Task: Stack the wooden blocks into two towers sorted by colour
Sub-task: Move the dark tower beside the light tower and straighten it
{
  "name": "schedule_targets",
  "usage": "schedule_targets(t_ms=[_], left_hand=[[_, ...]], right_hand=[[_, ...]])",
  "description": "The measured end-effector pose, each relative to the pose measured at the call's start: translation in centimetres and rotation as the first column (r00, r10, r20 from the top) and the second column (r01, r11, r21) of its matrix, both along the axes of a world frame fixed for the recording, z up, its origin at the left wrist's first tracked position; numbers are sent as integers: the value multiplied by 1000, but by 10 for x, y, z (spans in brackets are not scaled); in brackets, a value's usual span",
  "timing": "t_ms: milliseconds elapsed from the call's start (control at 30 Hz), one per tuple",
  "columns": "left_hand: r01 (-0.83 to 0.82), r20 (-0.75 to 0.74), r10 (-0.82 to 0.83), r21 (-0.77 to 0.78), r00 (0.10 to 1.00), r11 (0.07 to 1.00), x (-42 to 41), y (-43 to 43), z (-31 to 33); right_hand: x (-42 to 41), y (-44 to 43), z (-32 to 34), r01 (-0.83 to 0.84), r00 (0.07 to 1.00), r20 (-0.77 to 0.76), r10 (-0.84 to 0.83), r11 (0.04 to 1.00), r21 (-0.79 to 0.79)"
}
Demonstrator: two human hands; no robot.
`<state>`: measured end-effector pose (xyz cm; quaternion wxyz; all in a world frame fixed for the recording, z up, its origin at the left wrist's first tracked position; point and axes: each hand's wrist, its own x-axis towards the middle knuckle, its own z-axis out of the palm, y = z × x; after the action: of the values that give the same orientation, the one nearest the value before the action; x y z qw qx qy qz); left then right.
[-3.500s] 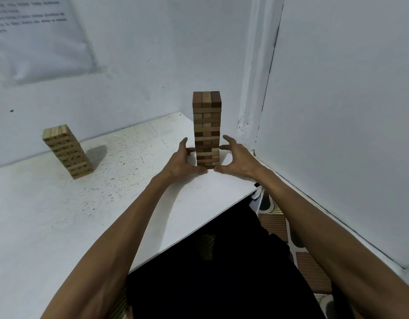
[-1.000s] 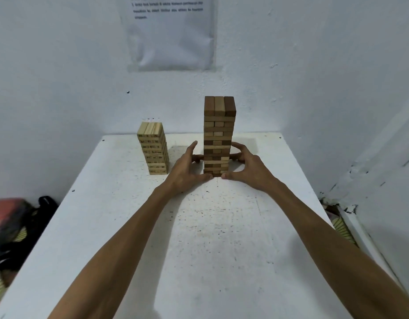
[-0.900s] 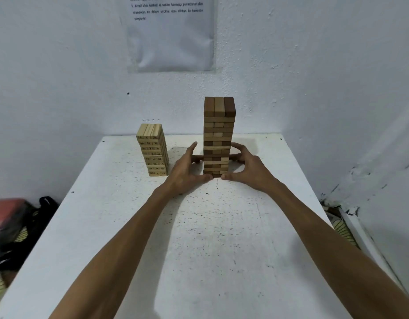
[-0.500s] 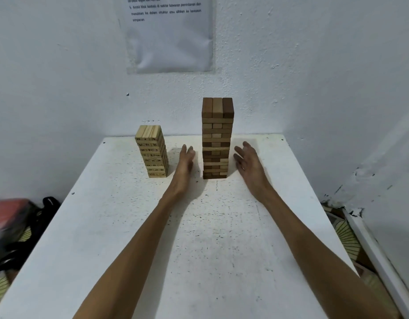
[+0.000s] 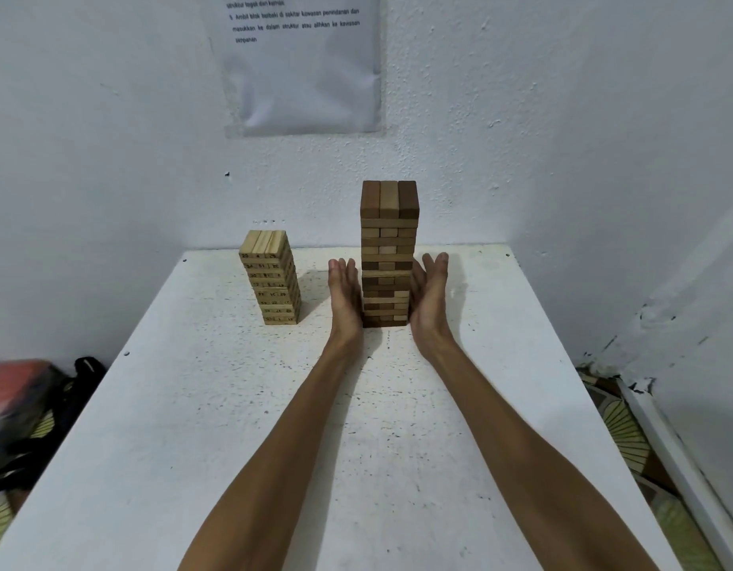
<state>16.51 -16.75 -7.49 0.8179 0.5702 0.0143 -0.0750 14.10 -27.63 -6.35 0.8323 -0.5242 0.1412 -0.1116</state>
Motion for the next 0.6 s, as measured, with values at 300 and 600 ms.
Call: schedule_targets(t_ms=[300,600], left_hand=[[55,77,-61,73,995,996,12,-2,-15],[109,89,-118,109,989,988,14,-2,-13]], right_hand=[[5,2,-2,-11,999,-41,9,999,-39],[5,4,-1,-85,996,-24,84,995,-51]])
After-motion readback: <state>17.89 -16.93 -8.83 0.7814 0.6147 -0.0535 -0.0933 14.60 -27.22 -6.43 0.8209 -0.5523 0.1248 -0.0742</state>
